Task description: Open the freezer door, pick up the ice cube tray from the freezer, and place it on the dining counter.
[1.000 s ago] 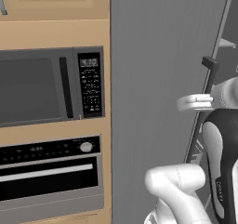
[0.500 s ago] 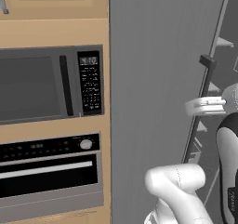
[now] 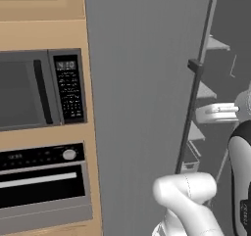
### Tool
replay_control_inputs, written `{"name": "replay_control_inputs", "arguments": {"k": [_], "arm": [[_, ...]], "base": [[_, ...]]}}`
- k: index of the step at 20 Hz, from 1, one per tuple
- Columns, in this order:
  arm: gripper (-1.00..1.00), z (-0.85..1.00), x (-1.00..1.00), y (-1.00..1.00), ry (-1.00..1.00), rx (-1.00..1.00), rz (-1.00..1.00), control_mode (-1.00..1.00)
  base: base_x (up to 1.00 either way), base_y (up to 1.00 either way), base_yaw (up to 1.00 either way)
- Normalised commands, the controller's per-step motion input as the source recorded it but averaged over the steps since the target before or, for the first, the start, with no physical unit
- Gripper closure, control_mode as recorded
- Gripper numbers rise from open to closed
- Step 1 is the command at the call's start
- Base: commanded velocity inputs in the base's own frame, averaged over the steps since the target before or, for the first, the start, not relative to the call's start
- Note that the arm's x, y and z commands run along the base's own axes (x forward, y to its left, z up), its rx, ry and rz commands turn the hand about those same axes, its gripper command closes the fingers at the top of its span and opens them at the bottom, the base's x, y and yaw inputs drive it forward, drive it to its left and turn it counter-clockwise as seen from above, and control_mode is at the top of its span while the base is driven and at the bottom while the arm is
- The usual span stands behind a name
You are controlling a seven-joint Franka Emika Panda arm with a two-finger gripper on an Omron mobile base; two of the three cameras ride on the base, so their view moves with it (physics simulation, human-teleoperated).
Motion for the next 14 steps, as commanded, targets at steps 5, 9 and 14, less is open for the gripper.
{"name": "replay_control_inputs", "arguments": {"k": [5,9,14], "arm": [[-1.00,0.00,0.00,0.00,0.00,0.00,0.00,1.00],[-1.00,0.00,0.00,0.00,0.00,0.00,0.00,1.00],[-1.00,0.00,0.00,0.00,0.00,0.00,0.00,1.00]], "base": [[0.00,-0.40,-0.11],[0.00,-0.39,-0.31],[0.09,-0.23,-0.32]]}}
